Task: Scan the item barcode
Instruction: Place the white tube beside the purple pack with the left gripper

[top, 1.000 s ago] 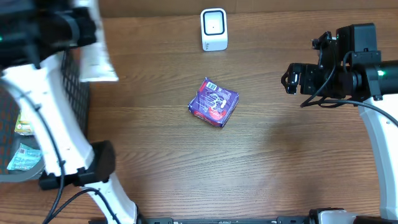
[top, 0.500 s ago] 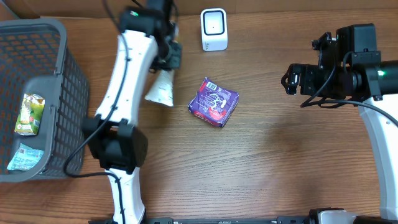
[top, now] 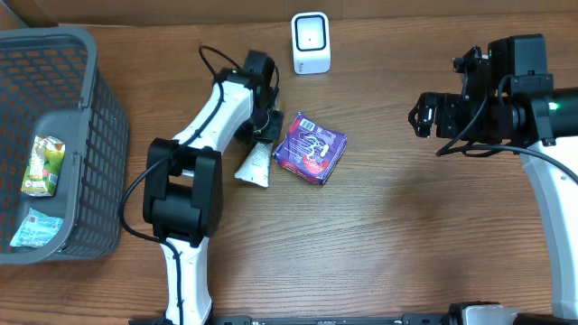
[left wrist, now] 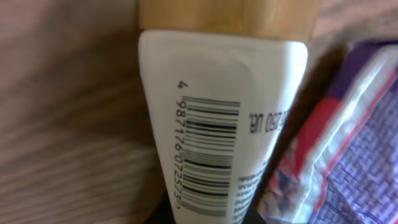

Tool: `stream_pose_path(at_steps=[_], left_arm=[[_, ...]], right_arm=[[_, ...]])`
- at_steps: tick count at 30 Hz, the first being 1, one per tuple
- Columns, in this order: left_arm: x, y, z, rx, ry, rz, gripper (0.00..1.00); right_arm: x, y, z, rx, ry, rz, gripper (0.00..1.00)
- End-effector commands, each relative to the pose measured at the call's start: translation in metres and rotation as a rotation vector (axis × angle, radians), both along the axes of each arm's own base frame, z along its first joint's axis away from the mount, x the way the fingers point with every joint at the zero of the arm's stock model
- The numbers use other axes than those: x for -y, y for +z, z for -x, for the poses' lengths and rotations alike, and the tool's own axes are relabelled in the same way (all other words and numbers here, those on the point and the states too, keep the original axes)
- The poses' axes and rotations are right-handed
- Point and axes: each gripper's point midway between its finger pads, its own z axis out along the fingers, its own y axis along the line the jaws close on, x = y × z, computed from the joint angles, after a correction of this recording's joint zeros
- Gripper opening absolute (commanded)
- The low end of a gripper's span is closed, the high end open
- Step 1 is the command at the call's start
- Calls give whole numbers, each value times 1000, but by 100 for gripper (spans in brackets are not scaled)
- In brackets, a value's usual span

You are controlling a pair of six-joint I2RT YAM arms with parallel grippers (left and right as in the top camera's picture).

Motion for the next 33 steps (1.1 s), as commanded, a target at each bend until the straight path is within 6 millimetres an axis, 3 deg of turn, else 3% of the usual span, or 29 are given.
stream_pose_path(at_steps=[1,5,8,12,17,19,22,26,29,33], left_arm=[[34,7,14,-51,36,130,4],[60,13,29,-137,109,247,7],[70,15,37,-180,142,280,16],[70,17,39,-193,161,275,45],[50,36,26,-154,170,215,51],[38,59,15,-107,170,169,51],[15,110,-4,0,180,104,52],[-17,198,-21,185,220,57,52],[-49,257,-19,310,280,34,55],[-94,317,-2,444,315,25,52]], right_arm=[[-1,3,-1,8,1,-7,100],[-1,3,-1,8,1,-7,100],[-1,3,-1,7,1,-7,100],[-1,3,-1,7,1,-7,100],[-1,3,-1,8,1,-6,100],[-1,3,-1,8,1,-7,100],[-1,3,-1,8,1,-7,100],[-1,3,-1,8,1,-7,100],[-1,3,-1,7,1,-7,100],[-1,3,-1,8,1,-7,100]])
